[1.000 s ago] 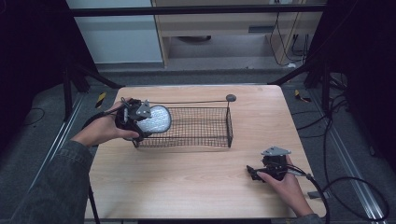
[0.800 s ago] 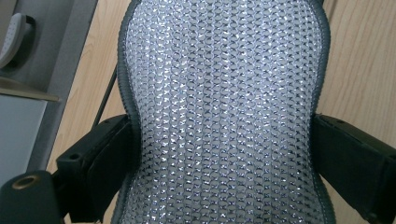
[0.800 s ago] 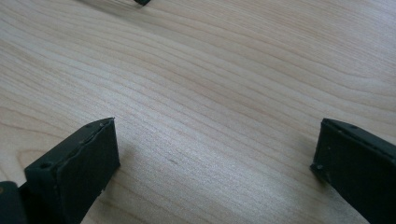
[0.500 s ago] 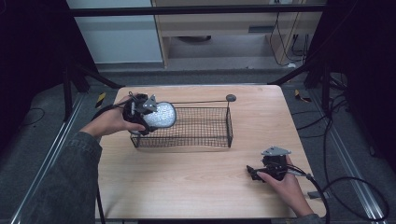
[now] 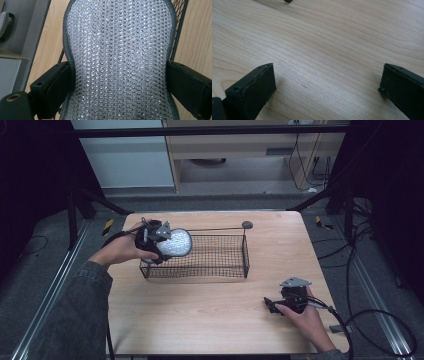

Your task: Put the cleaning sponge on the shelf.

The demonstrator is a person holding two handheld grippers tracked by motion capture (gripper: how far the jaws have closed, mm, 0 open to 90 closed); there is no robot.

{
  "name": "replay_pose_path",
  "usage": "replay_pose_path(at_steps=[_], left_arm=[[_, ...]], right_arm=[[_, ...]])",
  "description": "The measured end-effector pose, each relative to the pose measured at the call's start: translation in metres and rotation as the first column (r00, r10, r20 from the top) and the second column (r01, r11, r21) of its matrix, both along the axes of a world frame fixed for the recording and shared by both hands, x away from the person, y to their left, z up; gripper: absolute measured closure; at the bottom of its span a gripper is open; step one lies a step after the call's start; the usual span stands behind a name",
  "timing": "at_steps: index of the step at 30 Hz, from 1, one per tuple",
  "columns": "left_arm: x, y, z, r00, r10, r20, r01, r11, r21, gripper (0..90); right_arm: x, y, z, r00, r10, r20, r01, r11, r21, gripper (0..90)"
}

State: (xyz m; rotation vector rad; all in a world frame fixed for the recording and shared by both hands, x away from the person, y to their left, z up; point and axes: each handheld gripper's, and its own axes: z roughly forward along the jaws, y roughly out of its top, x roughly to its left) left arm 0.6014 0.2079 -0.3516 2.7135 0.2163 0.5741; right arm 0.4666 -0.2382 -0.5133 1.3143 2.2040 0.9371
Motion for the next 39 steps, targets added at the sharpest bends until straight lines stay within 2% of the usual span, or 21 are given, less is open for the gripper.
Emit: replay_pose_path(at_steps=[11, 39], left_arm=[[0.004, -0.006, -0.006, 0.9999, -0.009, -0.006, 0.009, 0.9999, 0.007, 7.3], [0.016, -0.017, -0.023, 0.9982, -0.026, -0.054, 0.027, 0.9990, 0.034, 7.3]], right_arm=[[0.000, 0.000, 0.000, 1.0000, -0.001, 0.000, 0.001, 1.000, 0.000, 0.4], [0.000, 0.000, 0.000, 1.0000, 0.000, 0.000, 0.000, 1.000, 0.000, 0.4]])
